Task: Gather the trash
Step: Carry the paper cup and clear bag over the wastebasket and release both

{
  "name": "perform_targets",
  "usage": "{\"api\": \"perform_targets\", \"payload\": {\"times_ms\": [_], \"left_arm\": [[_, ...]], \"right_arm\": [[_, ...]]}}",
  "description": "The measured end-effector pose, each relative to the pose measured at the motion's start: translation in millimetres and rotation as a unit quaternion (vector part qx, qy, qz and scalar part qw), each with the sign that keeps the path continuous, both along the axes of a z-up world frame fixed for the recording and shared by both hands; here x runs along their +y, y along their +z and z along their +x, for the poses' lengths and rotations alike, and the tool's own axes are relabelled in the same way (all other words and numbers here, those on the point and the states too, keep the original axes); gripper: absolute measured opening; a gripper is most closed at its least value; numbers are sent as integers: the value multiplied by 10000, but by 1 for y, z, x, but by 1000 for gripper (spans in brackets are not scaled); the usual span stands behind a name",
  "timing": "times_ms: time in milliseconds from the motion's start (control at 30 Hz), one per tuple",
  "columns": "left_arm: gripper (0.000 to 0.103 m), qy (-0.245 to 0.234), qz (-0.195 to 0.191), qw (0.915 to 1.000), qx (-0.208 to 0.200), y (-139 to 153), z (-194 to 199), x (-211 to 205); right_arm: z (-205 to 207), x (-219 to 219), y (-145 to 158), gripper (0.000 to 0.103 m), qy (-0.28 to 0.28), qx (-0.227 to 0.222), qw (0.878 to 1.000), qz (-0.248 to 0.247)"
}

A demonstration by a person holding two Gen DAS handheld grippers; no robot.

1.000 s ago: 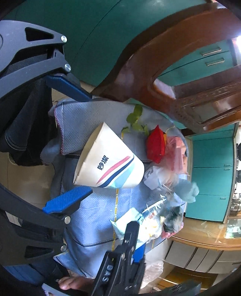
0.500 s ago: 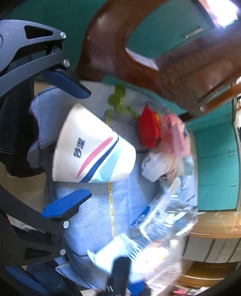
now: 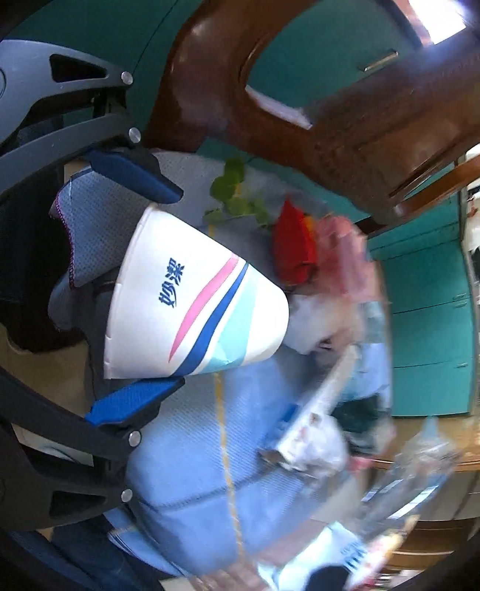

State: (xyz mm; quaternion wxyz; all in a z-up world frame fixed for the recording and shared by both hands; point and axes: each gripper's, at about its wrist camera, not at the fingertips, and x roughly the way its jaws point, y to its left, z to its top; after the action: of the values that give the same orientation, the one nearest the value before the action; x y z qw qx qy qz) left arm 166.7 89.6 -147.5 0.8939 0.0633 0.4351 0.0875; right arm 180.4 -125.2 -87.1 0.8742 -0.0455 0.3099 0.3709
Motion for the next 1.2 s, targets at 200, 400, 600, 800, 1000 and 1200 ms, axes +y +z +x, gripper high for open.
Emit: {"api": "perform_targets", "payload": {"times_ms": [200, 400, 600, 800, 1000, 1200], "left_arm": [[91, -65, -120, 9972, -738, 42, 1, -15], [91, -526, -253, 9926, -1064, 65, 0, -64], [91, -1148, -556, 9854, -1127, 76, 18, -117], [91, -1947, -728, 9728, -1019, 76, 40, -191], [93, -2690, -777, 9582, -588, 53, 68, -271], [98, -2700, -288, 9609, -545, 39, 75, -287]], "right_arm": [[8, -29, 5, 34, -617, -316, 9976, 46], [13, -73, 2, 34, -1421, -516, 9884, -159], [15, -148, -3, 34, -2512, -485, 9666, -173], [10, -220, -11, 34, -3468, -274, 9375, 83], [9, -255, -17, 35, -3784, -115, 9249, 357], [18, -233, -28, 36, -3371, 114, 9414, 28]]}}
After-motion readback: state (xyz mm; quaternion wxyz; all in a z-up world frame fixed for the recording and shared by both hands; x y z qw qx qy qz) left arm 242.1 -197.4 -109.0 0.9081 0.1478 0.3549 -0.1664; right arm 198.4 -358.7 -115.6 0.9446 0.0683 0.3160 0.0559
